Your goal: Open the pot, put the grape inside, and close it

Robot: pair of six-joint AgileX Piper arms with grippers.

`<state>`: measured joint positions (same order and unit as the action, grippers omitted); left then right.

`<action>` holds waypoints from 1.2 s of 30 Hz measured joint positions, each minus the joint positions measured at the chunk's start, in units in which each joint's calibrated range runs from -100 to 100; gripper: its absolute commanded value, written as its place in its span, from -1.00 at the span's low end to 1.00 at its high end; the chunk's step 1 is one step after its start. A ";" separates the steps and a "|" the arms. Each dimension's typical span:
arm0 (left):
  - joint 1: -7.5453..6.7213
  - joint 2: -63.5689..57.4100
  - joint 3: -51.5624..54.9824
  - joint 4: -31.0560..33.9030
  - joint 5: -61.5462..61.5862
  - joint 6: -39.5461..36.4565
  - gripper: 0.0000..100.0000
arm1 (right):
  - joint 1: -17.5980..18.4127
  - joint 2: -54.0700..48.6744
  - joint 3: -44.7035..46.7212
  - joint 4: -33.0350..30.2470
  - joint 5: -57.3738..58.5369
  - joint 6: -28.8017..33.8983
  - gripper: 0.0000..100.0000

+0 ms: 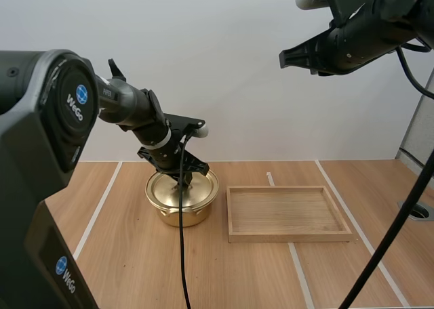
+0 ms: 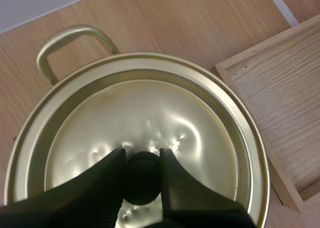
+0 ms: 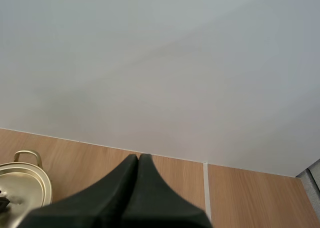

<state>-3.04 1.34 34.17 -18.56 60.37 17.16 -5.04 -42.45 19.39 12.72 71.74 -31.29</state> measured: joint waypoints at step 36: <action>0.09 -11.27 -16.77 1.68 12.38 -0.14 1.00 | 0.00 0.00 0.00 0.11 1.34 0.00 -1.00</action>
<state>-2.95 -9.93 17.40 -16.88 72.75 17.03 -5.04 -42.45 19.39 12.84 73.07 -31.29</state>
